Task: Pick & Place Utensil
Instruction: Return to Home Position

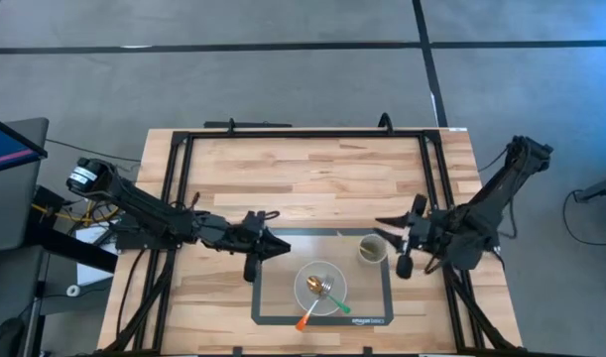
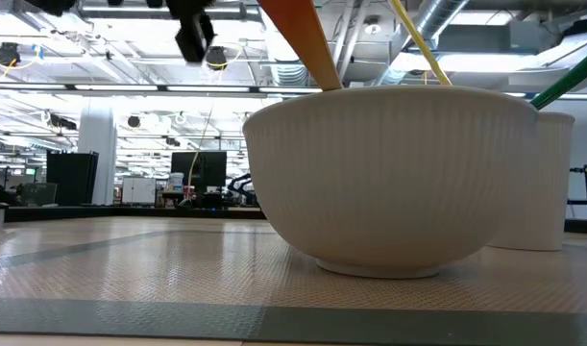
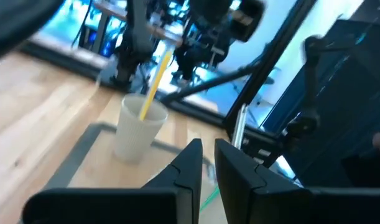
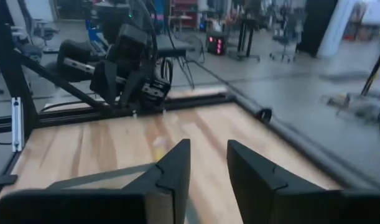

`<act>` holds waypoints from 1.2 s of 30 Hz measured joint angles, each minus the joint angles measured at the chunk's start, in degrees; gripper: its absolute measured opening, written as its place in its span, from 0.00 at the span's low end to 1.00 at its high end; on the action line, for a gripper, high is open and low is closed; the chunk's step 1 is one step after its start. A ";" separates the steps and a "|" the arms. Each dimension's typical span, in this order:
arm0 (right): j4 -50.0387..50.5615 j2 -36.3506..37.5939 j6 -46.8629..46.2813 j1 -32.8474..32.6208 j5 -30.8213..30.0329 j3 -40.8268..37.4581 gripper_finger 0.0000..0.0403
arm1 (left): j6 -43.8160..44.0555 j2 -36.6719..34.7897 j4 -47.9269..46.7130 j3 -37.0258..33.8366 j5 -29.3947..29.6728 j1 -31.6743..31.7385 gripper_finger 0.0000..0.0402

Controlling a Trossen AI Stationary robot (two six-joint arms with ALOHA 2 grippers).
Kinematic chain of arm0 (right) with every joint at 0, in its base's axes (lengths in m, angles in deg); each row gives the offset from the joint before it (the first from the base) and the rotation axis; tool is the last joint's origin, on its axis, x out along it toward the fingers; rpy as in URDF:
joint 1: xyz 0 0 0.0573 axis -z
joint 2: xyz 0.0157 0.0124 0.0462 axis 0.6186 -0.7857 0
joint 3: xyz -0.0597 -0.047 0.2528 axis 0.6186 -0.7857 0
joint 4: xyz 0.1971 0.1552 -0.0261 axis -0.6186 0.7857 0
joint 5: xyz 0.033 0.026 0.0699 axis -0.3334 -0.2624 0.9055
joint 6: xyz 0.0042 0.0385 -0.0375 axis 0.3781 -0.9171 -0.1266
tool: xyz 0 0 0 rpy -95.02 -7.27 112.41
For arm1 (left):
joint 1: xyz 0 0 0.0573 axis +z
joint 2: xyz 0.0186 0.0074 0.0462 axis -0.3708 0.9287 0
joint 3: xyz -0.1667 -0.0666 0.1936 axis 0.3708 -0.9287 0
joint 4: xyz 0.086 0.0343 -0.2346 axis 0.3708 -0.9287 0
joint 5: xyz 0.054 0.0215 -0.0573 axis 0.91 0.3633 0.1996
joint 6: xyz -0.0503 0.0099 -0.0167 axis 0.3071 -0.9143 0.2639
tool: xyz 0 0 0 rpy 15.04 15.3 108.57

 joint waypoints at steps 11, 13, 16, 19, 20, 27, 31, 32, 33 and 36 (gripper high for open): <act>3.12 11.95 18.64 1.70 14.00 2.57 0.23 | -12.73 -29.29 -22.61 0.00 -10.33 -0.07 0.11; 5.39 13.96 18.75 2.74 20.63 2.57 0.23 | -14.69 -34.85 -26.12 0.00 -12.83 -0.44 0.11; 8.21 15.90 20.60 4.90 27.38 2.18 0.23 | -22.30 -42.27 -31.55 0.02 -15.36 -0.93 0.11; 8.07 17.80 24.47 7.85 28.15 -0.46 0.23 | -28.92 -48.57 -39.74 0.01 -16.17 -0.88 0.11; 7.77 18.42 24.54 9.08 28.18 -1.38 0.23 | -30.25 -50.16 -41.22 -0.27 -15.94 -0.75 0.11; 1.18 23.60 24.52 18.96 39.99 -11.38 0.23 | -31.87 -60.76 -38.91 -11.82 -13.75 1.11 0.11; -6.41 26.17 26.73 25.23 49.05 -17.17 0.23 | -32.75 -64.99 -33.32 -20.28 -10.16 3.40 0.11; -6.60 27.07 26.85 26.73 49.77 -18.11 0.23 | -33.99 -66.17 -33.10 -21.56 -9.46 4.14 0.11; -6.58 28.09 26.86 28.23 49.75 -18.88 0.23 | -34.74 -67.32 -33.04 -22.55 -8.57 4.87 0.11; -6.91 31.67 26.26 33.28 49.86 -21.29 0.23 | -35.49 -70.96 -32.55 -24.21 -6.18 7.34 0.11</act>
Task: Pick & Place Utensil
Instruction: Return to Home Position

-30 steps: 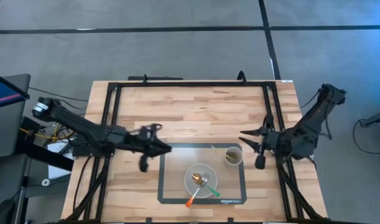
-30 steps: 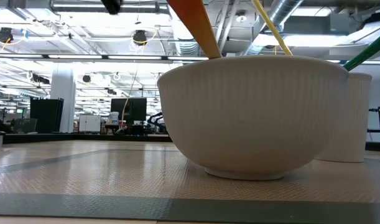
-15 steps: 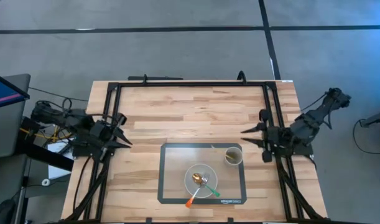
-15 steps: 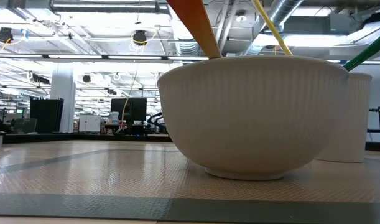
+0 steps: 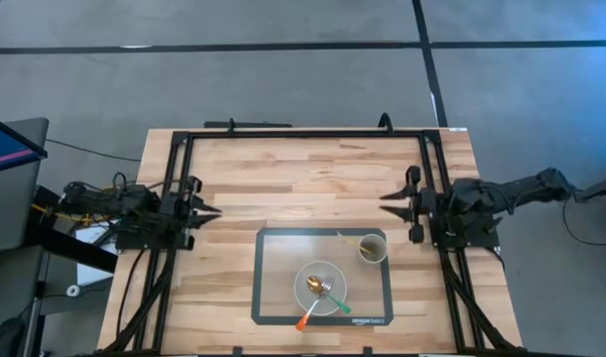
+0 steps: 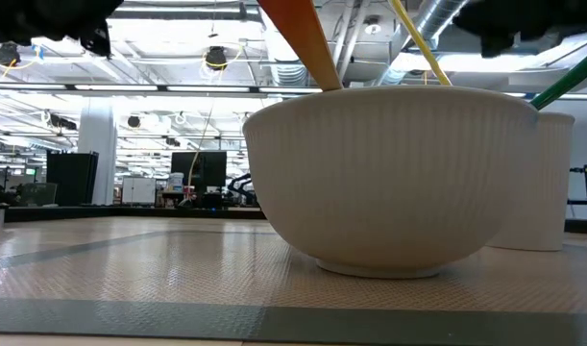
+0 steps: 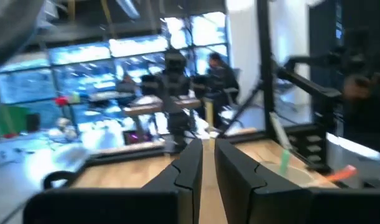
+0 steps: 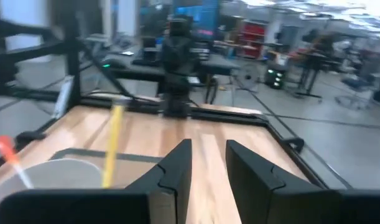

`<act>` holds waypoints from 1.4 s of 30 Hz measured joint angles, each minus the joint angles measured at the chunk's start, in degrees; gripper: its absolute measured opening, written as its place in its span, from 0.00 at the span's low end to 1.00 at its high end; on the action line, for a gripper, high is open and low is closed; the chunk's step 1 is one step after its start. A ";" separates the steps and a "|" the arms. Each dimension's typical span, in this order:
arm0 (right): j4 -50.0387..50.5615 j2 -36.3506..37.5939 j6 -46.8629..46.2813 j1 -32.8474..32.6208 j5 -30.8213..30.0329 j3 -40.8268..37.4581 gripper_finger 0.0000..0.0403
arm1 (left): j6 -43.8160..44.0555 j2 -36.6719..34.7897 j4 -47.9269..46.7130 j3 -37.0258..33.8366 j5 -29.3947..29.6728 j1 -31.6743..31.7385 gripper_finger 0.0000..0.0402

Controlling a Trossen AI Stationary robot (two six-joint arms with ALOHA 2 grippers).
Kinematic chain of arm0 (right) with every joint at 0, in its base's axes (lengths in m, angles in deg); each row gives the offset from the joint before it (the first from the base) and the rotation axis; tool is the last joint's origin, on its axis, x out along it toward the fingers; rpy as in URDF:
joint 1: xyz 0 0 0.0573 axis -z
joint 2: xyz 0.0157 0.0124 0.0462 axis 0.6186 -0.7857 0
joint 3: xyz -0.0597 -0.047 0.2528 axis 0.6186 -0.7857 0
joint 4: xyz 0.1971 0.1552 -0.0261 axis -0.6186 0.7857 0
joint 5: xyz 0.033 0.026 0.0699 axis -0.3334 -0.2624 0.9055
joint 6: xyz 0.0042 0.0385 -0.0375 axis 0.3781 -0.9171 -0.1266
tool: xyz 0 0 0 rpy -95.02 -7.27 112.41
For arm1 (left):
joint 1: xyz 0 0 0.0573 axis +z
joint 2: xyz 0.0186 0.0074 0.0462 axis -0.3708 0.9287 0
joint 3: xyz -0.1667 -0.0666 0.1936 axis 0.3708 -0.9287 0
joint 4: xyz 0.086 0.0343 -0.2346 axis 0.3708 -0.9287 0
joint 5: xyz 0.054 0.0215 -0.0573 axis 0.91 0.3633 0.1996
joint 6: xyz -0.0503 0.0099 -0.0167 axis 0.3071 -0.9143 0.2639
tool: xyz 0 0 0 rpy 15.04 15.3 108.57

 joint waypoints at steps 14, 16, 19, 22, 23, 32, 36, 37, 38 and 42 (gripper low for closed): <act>-3.04 15.37 -2.97 12.07 14.70 -15.47 0.23 | 3.92 -5.68 3.69 -9.70 -4.30 4.07 0.11; -2.77 17.57 -2.97 12.75 14.71 -17.30 0.23 | 3.86 -5.68 5.10 -10.35 -4.23 4.09 0.11; -2.79 20.55 -2.97 13.54 14.82 -19.82 0.23 | 3.90 -5.68 5.04 -10.35 -4.20 4.10 0.11; -1.50 23.11 -3.17 14.03 14.86 -21.28 0.23 | 3.84 -5.68 5.04 -10.35 -4.20 4.10 0.11; -0.72 23.75 -3.48 14.10 14.88 -21.28 0.23 | 3.78 -5.68 5.04 -10.35 -4.14 4.10 0.11; -0.42 24.83 -2.88 14.13 15.67 -21.32 0.23 | 4.54 -5.65 5.77 -10.35 -5.13 6.35 0.11; -0.33 24.83 -5.09 14.13 16.21 -21.32 0.23 | 7.53 -4.87 5.88 -10.32 -3.82 7.92 0.11; -0.33 24.83 -5.38 14.13 16.19 -21.32 0.23 | 8.40 -4.40 5.86 -10.32 -2.25 8.23 0.11; -0.33 24.83 -5.46 14.13 16.19 -21.32 0.23 | 9.04 -3.93 5.84 -10.32 -0.66 8.49 0.11; -0.50 24.83 -5.49 14.11 16.19 -21.35 0.23 | 13.01 -2.00 5.90 -10.32 1.41 8.69 0.11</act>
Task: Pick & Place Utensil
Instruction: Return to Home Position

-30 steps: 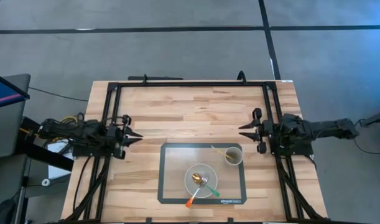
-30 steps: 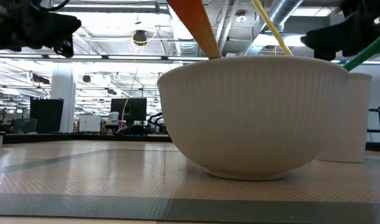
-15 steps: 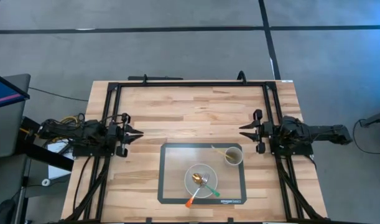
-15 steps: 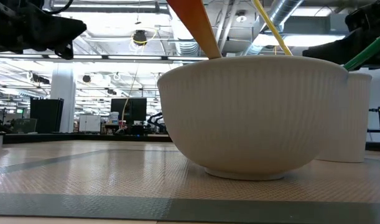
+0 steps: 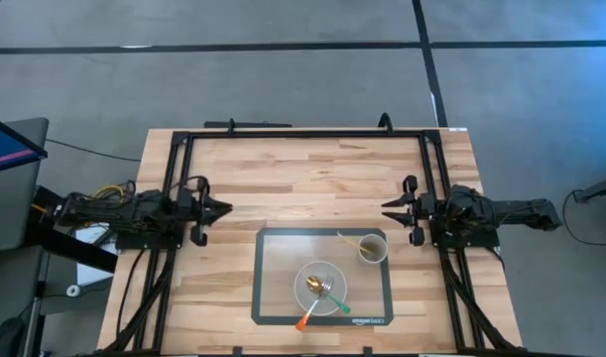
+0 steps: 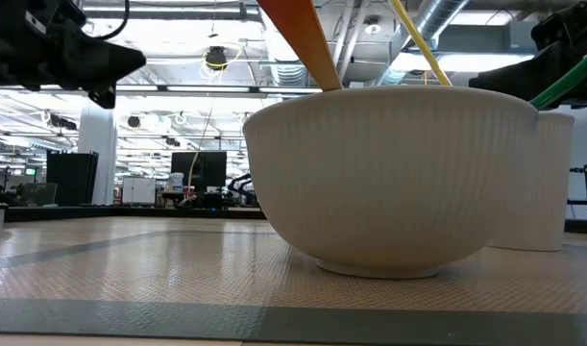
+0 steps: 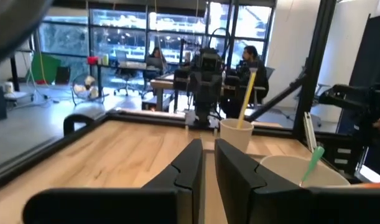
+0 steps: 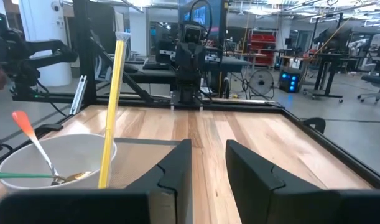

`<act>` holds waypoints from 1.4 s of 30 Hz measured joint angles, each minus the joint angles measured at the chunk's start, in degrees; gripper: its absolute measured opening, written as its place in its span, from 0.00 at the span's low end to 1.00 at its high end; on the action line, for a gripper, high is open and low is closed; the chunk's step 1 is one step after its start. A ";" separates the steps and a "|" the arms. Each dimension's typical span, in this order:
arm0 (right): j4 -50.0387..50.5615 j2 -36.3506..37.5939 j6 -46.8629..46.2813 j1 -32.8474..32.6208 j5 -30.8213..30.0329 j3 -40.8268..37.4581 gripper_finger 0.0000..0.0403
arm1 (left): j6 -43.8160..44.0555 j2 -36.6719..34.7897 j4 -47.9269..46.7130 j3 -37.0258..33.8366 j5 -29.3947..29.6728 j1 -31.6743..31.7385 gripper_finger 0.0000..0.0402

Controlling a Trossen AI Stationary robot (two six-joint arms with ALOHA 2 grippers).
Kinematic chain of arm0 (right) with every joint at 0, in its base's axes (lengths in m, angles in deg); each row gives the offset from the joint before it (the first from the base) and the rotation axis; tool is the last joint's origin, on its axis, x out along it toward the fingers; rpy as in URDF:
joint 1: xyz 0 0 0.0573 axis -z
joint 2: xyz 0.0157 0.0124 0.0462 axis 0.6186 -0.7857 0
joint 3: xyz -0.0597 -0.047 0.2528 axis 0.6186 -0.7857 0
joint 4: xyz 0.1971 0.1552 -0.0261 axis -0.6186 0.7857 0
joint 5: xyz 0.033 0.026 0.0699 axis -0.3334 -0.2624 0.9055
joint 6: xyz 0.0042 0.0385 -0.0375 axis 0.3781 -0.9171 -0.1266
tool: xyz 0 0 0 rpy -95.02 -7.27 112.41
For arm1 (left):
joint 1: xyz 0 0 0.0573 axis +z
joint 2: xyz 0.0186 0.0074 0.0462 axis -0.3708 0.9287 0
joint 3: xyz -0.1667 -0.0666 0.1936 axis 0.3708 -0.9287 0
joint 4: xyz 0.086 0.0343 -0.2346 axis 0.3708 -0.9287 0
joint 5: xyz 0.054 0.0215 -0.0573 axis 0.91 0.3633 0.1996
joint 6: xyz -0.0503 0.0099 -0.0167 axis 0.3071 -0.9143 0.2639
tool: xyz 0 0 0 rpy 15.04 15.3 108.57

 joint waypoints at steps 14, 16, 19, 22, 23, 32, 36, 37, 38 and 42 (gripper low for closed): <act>0.22 0.00 -0.13 0.00 -0.02 -0.03 0.23 | 0.13 5.64 0.20 0.00 0.02 0.00 0.11; 0.22 0.00 -0.13 -0.02 -0.02 -0.04 0.23 | 0.13 6.23 0.22 0.00 0.02 0.00 0.11; 0.22 0.00 -0.13 -0.02 -0.02 -0.04 0.23 | 0.13 7.07 0.36 0.00 0.01 0.00 0.11; 0.22 0.00 -0.13 -0.02 -0.03 -0.06 0.23 | 0.13 7.85 0.39 0.00 -0.01 0.00 0.11; 0.22 0.00 -0.13 -0.02 -0.04 -0.07 0.23 | 0.13 8.07 0.42 0.00 0.00 0.00 0.11; 0.22 0.00 -0.13 -0.02 -0.04 -0.07 0.23 | 0.13 8.80 0.59 0.02 -0.01 0.00 0.11; 0.22 0.00 -0.13 -0.02 -0.04 -0.09 0.23 | 0.14 8.80 0.65 0.02 -0.01 -0.02 0.11; 0.22 0.00 -0.13 -0.02 -0.04 -0.09 0.23 | 0.13 8.80 0.68 0.02 -0.01 -0.02 0.11; 0.22 0.00 -0.13 -0.02 -0.04 -0.09 0.23 | 0.14 8.80 0.68 0.02 -0.01 -0.02 0.11; 0.22 0.00 -0.13 0.00 -0.06 -0.09 0.23 | 0.14 8.80 0.85 0.02 -0.01 -0.02 0.11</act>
